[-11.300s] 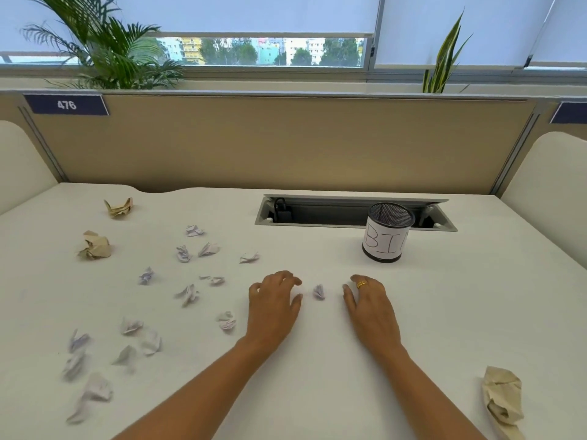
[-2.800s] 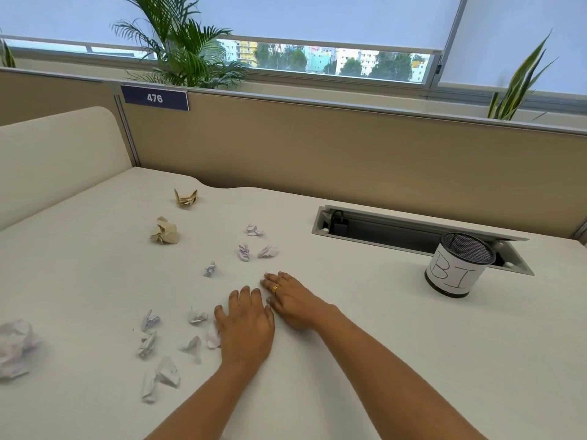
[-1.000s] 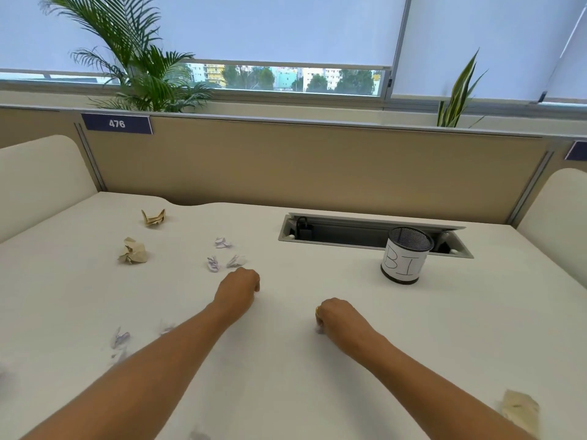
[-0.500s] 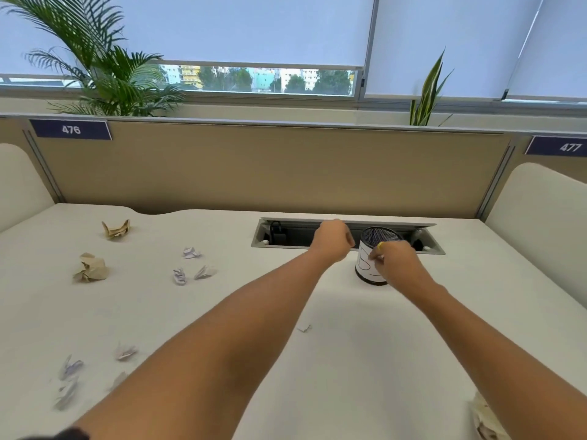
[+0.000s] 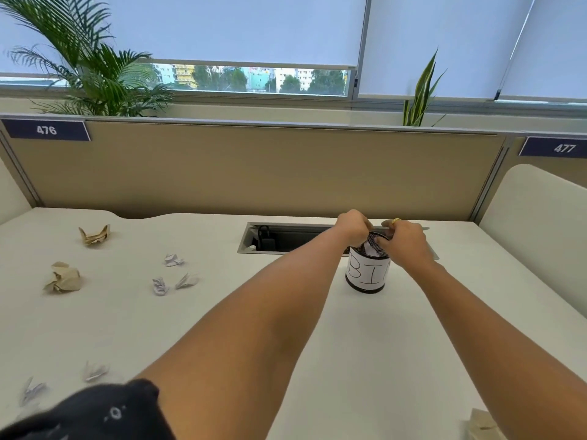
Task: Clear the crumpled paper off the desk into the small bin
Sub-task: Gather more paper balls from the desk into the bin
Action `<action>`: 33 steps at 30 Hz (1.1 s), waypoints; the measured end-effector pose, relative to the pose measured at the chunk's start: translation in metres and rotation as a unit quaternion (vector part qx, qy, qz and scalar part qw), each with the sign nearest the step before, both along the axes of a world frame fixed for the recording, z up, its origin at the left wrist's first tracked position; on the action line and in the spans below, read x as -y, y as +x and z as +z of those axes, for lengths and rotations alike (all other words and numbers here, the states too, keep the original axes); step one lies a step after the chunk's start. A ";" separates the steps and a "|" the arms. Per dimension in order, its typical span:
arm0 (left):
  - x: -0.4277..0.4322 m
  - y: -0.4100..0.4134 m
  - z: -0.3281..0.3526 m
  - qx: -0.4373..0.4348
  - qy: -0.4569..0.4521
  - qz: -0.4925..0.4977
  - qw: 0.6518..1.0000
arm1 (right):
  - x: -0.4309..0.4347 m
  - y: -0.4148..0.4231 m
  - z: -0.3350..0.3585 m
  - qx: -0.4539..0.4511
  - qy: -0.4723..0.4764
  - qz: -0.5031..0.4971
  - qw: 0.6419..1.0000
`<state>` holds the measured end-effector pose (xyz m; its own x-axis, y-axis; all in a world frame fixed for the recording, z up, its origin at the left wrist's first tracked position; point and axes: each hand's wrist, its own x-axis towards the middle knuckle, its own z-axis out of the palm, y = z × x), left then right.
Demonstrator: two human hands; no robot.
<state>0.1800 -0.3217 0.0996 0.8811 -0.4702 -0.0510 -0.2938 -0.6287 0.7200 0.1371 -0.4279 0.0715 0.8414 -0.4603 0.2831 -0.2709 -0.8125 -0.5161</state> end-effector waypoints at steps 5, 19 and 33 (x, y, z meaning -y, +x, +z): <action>-0.013 0.008 -0.008 0.003 -0.051 0.055 0.997 | -0.007 -0.003 -0.008 0.062 0.007 0.023 0.998; -0.117 -0.001 -0.098 0.067 0.079 0.157 0.982 | -0.108 -0.058 -0.083 -0.136 -0.025 0.320 0.937; -0.160 -0.019 -0.156 0.138 0.187 0.085 0.969 | -0.123 -0.061 -0.112 -0.125 -0.132 0.401 0.898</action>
